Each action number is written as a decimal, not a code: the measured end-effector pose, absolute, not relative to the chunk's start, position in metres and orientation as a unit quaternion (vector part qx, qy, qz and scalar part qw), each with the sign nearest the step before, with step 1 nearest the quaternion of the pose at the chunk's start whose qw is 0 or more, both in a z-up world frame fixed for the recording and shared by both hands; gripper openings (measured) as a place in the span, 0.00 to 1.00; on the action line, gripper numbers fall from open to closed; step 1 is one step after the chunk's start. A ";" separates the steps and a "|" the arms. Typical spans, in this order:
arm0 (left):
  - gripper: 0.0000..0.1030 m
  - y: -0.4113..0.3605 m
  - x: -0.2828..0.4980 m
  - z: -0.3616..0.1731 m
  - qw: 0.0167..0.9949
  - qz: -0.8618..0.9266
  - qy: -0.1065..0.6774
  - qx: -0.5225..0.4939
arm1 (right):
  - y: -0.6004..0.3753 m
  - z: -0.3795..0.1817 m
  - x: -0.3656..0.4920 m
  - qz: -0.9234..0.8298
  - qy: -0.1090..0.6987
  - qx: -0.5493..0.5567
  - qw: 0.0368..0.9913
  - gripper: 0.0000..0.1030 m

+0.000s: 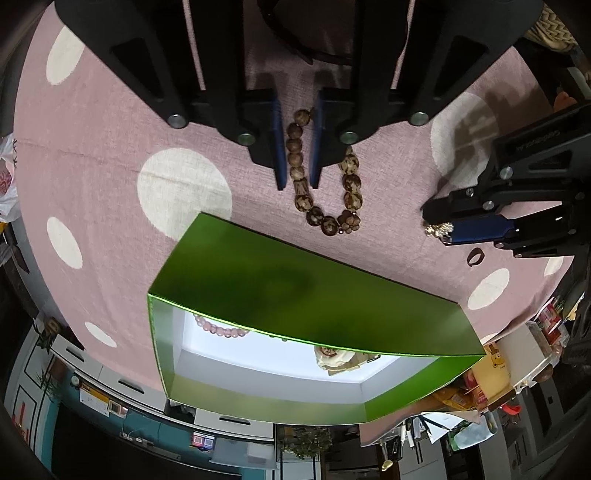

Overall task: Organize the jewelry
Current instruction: 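Grasp the gold flower brooch with the left tool while the right tool grasps the wooden bead bracelet, then carry the brooch and wooden bracelet over the green box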

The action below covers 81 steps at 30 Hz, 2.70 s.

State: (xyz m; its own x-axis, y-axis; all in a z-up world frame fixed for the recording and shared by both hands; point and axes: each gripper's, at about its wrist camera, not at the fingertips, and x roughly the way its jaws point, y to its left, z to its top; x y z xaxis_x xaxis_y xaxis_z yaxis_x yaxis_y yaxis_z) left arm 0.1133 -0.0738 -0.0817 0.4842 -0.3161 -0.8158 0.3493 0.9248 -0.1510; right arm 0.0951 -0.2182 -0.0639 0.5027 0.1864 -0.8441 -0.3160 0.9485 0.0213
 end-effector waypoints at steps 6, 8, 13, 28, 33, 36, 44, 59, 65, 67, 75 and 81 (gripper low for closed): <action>0.21 -0.076 0.114 -0.081 0.861 -0.193 0.471 0.018 | -0.216 -0.062 0.094 0.148 0.469 -0.068 0.868 0.07; 0.21 -0.075 0.112 -0.078 0.862 -0.193 0.469 0.017 | -0.216 -0.058 0.092 0.148 0.463 -0.066 0.871 0.07; 0.21 -0.068 0.108 -0.064 0.867 -0.196 0.458 0.007 | -0.217 -0.039 0.085 0.151 0.439 -0.059 0.884 0.07; 0.21 -0.017 0.100 -0.002 0.895 -0.169 0.410 -0.039 | -0.224 0.024 0.068 0.157 0.364 -0.043 0.917 0.07; 0.21 0.000 0.104 0.017 0.905 -0.151 0.396 -0.041 | -0.229 0.043 0.068 0.154 0.343 -0.040 0.926 0.07; 0.21 0.005 0.107 0.028 0.909 -0.146 0.388 -0.038 | -0.234 0.056 0.070 0.152 0.330 -0.036 0.931 0.07; 0.21 0.002 0.120 0.040 0.912 -0.141 0.383 -0.032 | -0.241 0.079 0.083 0.142 0.308 -0.024 0.940 0.07; 0.21 -0.009 0.171 0.048 0.916 -0.131 0.379 -0.022 | -0.234 0.100 0.120 0.138 0.289 -0.032 0.947 0.07; 0.21 -0.011 0.190 0.046 0.915 -0.126 0.383 -0.019 | -0.226 0.100 0.137 0.141 0.292 -0.034 0.945 0.07; 0.21 -0.011 0.196 0.044 0.914 -0.125 0.385 -0.020 | -0.223 0.098 0.142 0.141 0.295 -0.034 0.944 0.07; 0.21 -0.015 0.217 0.033 0.910 -0.120 0.396 -0.011 | -0.215 0.084 0.169 0.146 0.316 -0.026 0.937 0.07; 0.21 -0.019 0.231 0.017 0.904 -0.115 0.412 -0.003 | -0.209 0.065 0.188 0.149 0.342 -0.022 0.928 0.07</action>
State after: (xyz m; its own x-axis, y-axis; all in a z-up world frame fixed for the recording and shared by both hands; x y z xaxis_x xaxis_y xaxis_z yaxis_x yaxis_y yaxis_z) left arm 0.2309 -0.0194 0.0166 0.6338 -0.2107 -0.7443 0.2064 0.9734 -0.0998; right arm 0.1879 -0.2086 0.0651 0.7222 0.2614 -0.6404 -0.2919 0.9545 0.0605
